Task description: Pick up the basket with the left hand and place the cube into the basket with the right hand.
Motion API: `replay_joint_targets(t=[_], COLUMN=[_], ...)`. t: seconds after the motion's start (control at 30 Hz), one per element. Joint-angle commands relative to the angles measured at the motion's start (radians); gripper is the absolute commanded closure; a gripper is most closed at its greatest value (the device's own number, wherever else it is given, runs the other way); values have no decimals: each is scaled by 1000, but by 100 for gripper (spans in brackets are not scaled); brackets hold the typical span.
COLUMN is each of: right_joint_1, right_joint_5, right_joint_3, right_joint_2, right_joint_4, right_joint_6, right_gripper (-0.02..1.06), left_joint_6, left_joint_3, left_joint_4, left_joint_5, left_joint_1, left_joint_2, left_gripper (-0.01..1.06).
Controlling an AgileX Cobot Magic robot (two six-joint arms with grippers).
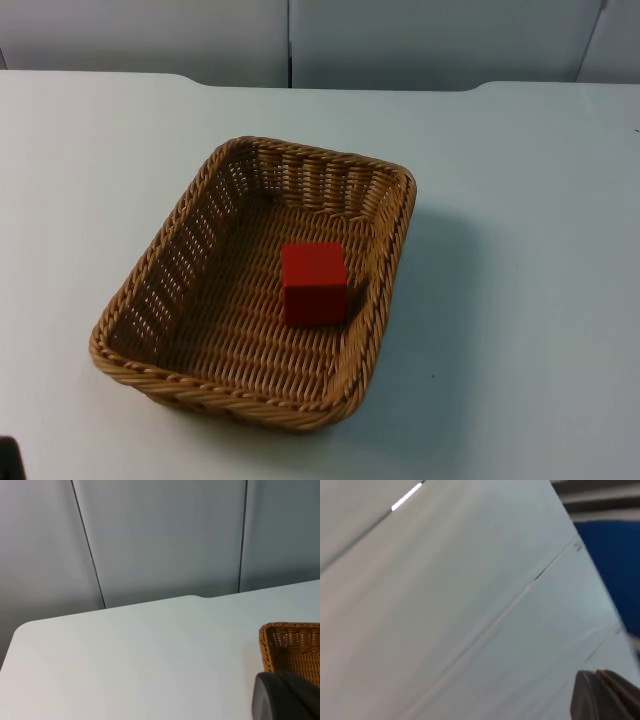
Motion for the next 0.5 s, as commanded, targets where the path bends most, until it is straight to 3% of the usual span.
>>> replay_joint_targets(t=[0.0,0.07,0.13,0.3,0.43,0.47], right_joint_1=[1,1,1,1,1,1], right_joint_5=[9,-12,-19,-42,-93,-113], right_joint_3=[4,4,2,-15,-28,-42], right_joint_2=[-3,-3,-3,-3,-3,-3], right_joint_4=[-2,-147,-172,-2,-2,-2], right_joint_6=[-145,-145,-145,-137,-53,14], right_gripper=[105,105,105,105,105,105], left_joint_6=[-7,-7,-5,-5,-5,-5], left_joint_3=[6,6,6,6,6,6], left_joint_4=[-10,-10,-10,-10,-10,-10], left_joint_5=[-3,-3,-3,-3,-3,-3], left_joint_1=[-2,-2,-2,-2,-2,-2], left_joint_2=[-5,-5,-5,-5,-5,-5], left_gripper=[105,105,105,105,105,105])
